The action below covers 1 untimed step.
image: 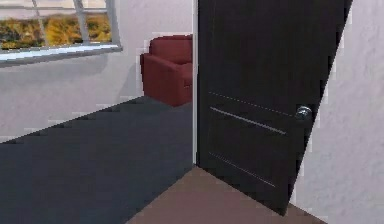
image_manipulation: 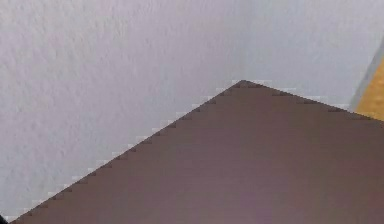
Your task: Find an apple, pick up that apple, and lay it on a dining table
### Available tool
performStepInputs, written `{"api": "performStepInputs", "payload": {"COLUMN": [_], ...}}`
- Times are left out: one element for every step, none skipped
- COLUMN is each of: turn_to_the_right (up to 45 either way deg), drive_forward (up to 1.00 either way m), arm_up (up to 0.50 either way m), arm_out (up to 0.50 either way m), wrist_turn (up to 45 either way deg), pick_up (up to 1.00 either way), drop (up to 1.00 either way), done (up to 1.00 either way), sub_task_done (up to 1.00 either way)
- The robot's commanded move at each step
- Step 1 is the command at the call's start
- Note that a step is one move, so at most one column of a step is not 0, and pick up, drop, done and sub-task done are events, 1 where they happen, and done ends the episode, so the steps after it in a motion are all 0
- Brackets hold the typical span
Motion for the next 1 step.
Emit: {"api": "performStepInputs", "payload": {"turn_to_the_right": [-15.0], "drive_forward": [0.0], "arm_up": [0.0], "arm_out": [0.0], "wrist_turn": [0.0], "pick_up": [0.0], "drop": [0.0], "done": [0.0], "sub_task_done": [0.0]}}
